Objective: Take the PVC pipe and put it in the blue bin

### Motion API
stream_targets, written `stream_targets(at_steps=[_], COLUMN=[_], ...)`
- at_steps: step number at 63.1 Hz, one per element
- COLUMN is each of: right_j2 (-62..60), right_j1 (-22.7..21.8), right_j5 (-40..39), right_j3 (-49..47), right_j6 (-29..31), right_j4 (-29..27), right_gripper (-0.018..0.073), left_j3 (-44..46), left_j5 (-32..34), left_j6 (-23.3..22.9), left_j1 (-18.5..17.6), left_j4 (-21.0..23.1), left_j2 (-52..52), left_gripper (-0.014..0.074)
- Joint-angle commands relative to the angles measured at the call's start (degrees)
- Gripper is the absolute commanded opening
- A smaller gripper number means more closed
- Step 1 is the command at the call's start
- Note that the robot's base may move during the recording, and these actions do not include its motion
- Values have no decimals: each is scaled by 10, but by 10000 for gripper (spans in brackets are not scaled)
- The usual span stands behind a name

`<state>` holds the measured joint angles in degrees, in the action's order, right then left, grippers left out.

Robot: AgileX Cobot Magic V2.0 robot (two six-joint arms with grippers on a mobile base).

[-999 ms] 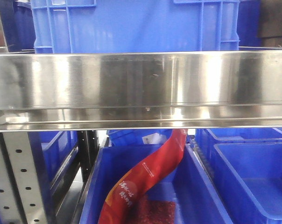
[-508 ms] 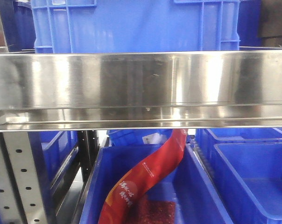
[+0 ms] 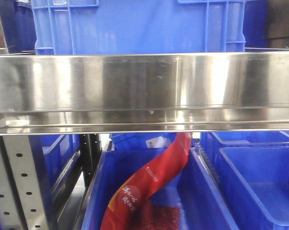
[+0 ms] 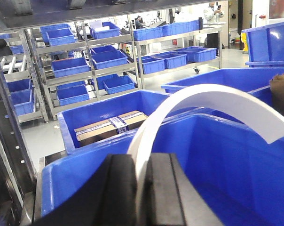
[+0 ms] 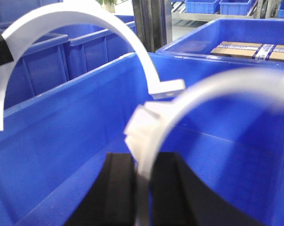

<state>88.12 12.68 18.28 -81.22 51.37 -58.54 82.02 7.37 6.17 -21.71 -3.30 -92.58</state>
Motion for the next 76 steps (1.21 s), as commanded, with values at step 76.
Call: stream_targets(at_steps=[76], right_j2=[-126], right_j1=[0], right_j5=[45], right_j3=[-4], right_j6=[6], right_j4=[4], right_gripper=[-158], left_j3=[3], left_j5=[-74], left_j6=[-3], left_j1=[-2], left_j4=[4], left_j2=[72], left_gripper=[-111])
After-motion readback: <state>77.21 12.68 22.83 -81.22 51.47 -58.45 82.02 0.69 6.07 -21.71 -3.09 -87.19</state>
